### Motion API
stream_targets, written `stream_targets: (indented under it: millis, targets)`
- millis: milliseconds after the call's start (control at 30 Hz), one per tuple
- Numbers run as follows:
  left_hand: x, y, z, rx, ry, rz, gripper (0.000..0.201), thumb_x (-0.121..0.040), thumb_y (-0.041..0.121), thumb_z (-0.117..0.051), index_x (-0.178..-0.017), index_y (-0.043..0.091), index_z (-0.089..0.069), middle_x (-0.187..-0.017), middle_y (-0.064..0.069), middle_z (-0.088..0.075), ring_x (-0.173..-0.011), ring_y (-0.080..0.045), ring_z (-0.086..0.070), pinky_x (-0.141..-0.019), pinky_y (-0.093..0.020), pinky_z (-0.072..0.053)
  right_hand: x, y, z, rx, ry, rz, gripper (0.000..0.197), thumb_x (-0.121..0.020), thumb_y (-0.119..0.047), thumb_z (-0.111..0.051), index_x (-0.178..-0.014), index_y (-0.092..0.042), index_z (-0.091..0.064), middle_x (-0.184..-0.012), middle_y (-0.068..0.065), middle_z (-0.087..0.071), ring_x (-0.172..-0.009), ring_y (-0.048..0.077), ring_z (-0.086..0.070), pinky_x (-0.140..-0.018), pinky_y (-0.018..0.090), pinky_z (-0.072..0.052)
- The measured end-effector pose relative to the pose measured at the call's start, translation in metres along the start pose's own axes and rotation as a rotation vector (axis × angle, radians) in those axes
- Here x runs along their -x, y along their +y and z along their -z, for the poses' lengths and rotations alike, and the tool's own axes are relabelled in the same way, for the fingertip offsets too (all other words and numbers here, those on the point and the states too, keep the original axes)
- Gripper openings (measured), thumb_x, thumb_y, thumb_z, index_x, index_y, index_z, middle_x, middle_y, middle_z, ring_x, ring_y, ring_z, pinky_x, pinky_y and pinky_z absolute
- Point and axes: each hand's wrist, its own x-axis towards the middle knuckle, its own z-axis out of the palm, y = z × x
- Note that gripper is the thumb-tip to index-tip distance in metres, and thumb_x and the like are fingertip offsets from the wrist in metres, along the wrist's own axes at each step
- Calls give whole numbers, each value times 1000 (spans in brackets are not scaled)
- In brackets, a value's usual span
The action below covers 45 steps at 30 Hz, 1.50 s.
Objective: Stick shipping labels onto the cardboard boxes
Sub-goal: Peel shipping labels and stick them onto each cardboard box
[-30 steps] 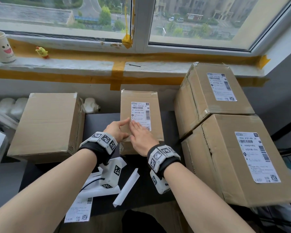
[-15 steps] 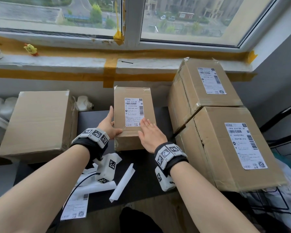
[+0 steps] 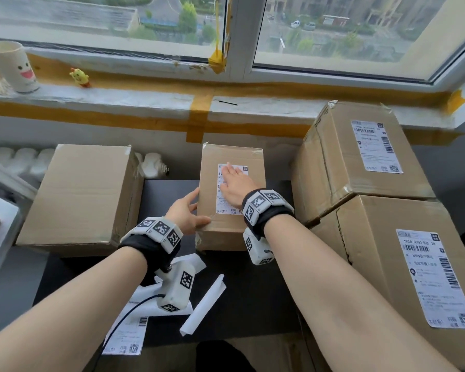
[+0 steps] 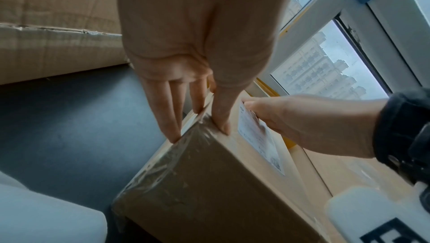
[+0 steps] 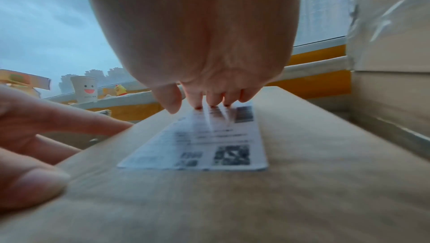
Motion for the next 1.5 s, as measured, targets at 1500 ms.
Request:
stream_targets:
  millis: [1500]
  targets:
    - [21,16,-26,-799,141,-325,37,-98,30,-38,-134,24,-45,-133,-1,-55,-121,-21,-52,-97,-34,-43,111,57,-27,-234,421,-283,39,-97,-28,-45,-134,-15,-45,-140,-1,-44,-123,23,-48,-95,37,-46]
